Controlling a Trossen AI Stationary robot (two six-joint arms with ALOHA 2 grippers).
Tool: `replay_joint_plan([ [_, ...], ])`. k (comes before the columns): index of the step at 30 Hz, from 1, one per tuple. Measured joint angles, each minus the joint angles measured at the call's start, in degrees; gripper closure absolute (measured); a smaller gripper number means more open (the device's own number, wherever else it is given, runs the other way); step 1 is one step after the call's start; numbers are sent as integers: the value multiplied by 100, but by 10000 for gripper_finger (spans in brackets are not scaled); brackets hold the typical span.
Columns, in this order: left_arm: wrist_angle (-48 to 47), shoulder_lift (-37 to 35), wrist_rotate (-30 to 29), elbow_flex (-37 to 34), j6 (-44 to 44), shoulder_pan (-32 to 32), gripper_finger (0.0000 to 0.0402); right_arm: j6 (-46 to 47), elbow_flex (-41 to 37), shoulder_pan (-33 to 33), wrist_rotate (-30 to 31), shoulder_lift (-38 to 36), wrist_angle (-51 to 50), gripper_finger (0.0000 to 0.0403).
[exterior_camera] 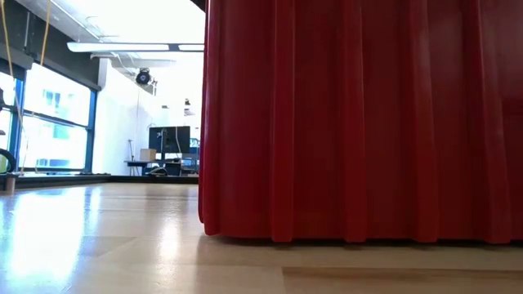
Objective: Pick and place slides into bin
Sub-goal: Put the black slide into the red container
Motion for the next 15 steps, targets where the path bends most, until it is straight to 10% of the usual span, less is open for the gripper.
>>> replay_joint_plan([
  [15, -68, 0, 32, 0, -8, -2, 48, 109, -7, -7, -70, -287, -436, 190],
])
